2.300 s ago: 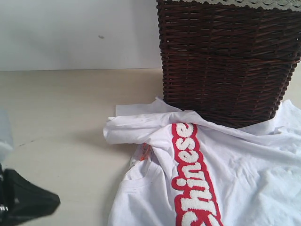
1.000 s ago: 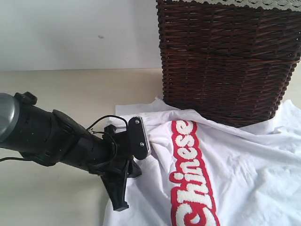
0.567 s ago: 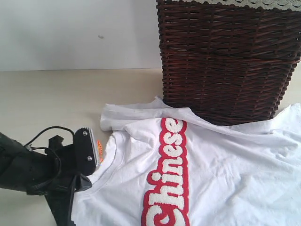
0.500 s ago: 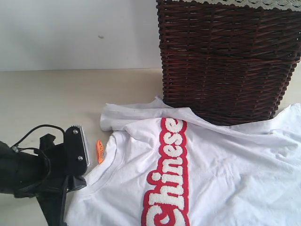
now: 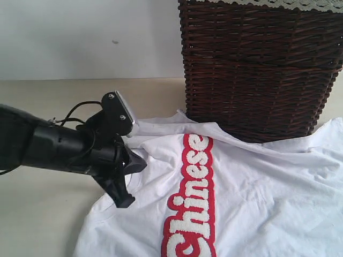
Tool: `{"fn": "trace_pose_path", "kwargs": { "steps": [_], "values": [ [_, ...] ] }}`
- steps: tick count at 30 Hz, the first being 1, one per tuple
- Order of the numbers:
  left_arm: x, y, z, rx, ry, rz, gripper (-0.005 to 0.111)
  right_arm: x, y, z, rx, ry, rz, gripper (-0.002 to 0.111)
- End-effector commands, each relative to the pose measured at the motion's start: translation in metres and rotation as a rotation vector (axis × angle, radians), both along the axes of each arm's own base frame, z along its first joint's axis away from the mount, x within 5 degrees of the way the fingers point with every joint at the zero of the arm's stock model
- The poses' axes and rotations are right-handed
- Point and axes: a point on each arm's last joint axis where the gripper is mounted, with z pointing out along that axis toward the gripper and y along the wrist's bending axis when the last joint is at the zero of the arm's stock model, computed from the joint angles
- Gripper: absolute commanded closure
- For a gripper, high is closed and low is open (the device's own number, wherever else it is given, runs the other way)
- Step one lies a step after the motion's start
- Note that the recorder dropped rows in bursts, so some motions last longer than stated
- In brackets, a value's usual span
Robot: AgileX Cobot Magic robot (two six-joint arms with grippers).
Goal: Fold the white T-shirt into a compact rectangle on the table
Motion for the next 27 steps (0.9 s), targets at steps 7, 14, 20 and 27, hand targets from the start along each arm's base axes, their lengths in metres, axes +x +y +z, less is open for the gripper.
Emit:
{"fn": "trace_pose_path", "kwargs": {
  "steps": [7, 14, 20, 27],
  "values": [
    [0.025, -0.010, -0.049, 0.140, 0.041, -0.053, 0.107, 0.000, 0.000, -0.001, -0.002, -0.006, -0.004, 0.108],
    [0.021, -0.004, -0.065, 0.208, 0.061, -0.055, 0.107, 0.000, 0.000, -0.001, -0.002, -0.006, -0.004, 0.108],
    [-0.005, 0.033, -0.088, 0.406, 0.093, 0.038, 0.107, 0.000, 0.000, -0.001, -0.002, -0.006, -0.004, 0.108],
    [-0.033, 0.056, -0.067, 0.434, 0.053, 0.073, 0.107, 0.000, 0.000, -0.001, -0.002, -0.006, -0.004, 0.108]
  ]
}}
